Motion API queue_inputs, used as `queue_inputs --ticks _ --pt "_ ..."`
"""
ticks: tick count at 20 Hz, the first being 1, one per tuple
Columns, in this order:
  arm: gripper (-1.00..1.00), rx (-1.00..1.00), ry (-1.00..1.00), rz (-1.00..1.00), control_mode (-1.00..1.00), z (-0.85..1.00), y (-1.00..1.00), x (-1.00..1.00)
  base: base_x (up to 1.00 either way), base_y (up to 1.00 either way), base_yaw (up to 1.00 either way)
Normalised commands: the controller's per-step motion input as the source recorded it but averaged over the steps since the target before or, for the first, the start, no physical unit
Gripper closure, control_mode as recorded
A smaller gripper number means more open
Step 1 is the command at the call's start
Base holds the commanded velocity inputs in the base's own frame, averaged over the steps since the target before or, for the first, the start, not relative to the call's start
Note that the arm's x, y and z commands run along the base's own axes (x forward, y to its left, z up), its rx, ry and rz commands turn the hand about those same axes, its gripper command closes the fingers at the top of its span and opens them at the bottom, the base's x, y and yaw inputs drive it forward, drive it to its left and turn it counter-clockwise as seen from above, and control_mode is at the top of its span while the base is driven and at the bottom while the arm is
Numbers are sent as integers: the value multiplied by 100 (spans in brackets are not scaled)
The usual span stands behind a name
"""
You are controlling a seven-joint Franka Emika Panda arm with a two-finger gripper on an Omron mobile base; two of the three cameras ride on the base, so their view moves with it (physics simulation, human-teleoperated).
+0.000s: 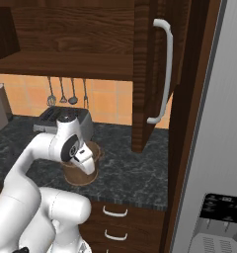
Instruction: Open the cabinet, pick up the bread from the cabinet and place it in the basket. Then move the basket to the dining counter.
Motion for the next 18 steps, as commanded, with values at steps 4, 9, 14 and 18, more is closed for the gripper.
queue_inputs --ticks 4,9,14,18 --pt "-100 0 -4 -1 -100 -36 0 11 0 0 0" --pt "-100 0 -2 0 -100 -14 2 18 0 0 0" --pt "100 0 -1 0 -100 -76 9 0 0 0 0" --pt "100 0 0 0 -100 -79 20 0 0 0 0"
